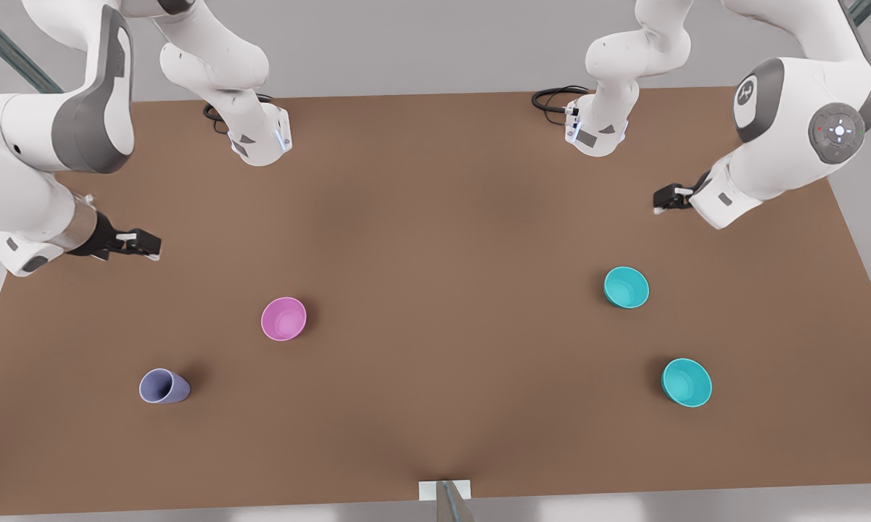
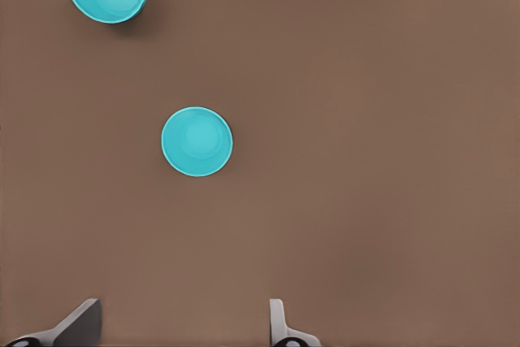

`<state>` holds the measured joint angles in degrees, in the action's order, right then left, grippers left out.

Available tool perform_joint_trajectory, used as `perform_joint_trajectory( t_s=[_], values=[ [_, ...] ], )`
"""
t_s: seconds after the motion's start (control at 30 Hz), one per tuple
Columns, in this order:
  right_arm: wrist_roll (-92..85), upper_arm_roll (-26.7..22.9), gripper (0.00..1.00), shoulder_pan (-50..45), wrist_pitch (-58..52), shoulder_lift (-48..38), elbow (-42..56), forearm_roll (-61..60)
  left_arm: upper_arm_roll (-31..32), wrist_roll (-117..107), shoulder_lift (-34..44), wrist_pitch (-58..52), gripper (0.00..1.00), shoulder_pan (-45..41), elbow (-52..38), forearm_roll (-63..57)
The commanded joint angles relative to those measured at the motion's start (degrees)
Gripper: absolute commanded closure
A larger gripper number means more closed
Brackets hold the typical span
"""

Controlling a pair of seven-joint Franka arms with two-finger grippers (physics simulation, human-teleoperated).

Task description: Stack the blue bowl on the pink bowl

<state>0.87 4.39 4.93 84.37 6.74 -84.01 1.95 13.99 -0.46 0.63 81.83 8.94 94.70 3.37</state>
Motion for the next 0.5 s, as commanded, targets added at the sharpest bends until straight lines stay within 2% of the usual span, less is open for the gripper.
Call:
perform_joint_trajectory(
  t_s=[0.0,0.13,0.17,0.27,0.37,0.47],
  values=[
    [-1.0,0.0,0.0,0.5,0.8,-0.1,0.1,-0.1,-0.3,0.0,0.2,-0.9,0.0,-1.3,0.0,-0.3],
    [-1.0,0.4,0.0,0.5,0.7,2.0,-0.1,-0.4,-0.5,0.0,-0.1,-0.7,0.0,-0.9,0.0,-0.1],
    [-1.0,0.7,0.0,-0.9,1.0,5.4,-0.2,-0.5,-0.5,0.0,-0.2,-0.6,0.0,-0.9,0.0,-0.1],
    [8.1,0.7,0.0,-8.3,15.0,20.4,0.7,-1.9,-0.5,0.0,-0.1,-0.6,0.0,-1.1,0.0,0.1],
    [14.8,0.7,0.0,-11.9,25.8,27.7,0.3,-6.5,-0.5,0.0,-0.2,-0.6,0.0,-0.9,0.0,0.0],
    [15.3,0.7,0.0,-12.4,30.9,31.2,-0.4,-7.5,-0.5,0.0,-0.4,-0.2,0.0,-0.8,0.0,0.0]
  ],
)
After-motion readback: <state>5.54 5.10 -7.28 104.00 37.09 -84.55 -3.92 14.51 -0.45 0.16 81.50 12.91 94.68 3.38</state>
